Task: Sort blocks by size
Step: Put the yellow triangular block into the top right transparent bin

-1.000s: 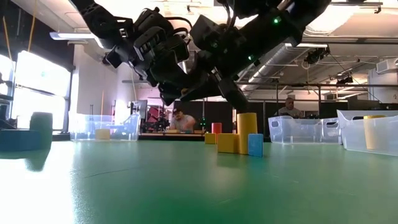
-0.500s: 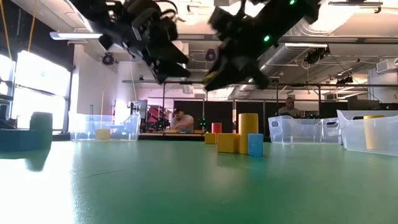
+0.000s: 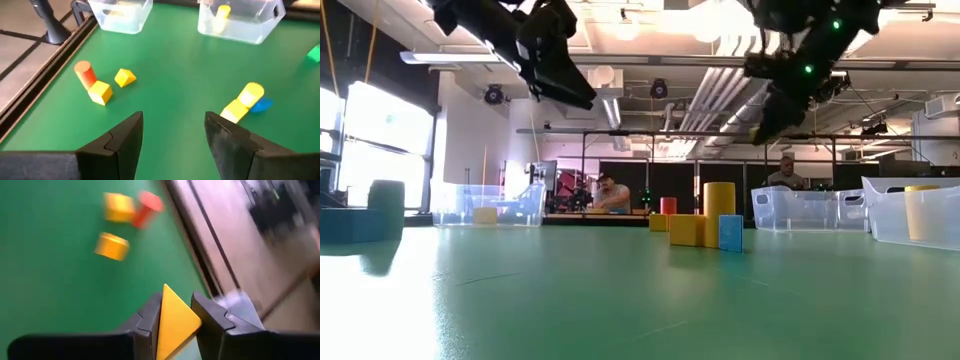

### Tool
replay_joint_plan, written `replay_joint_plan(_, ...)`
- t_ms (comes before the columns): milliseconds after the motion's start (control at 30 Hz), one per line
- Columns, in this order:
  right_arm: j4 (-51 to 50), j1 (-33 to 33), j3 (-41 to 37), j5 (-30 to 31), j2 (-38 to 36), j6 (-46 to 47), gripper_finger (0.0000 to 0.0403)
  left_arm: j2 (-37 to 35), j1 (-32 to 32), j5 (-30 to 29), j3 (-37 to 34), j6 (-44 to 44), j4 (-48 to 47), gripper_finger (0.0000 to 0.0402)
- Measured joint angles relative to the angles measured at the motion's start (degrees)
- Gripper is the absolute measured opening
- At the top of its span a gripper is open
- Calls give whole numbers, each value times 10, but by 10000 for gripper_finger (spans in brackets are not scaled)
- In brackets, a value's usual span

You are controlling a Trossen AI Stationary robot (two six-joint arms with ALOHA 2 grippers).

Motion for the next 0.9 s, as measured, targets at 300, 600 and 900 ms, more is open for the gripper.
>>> replay_joint_plan(300,23,-206,-41,-73,9,47,83,1,-48,-85,-62,-50,47,200)
replay_joint_plan(600,39,-281,-39,-105,88,45,84,1,-97,-219,-107,-124,53,200)
replay_joint_plan(900,45,-307,-39,-90,132,79,121,1,-123,-253,-115,-136,48,200)
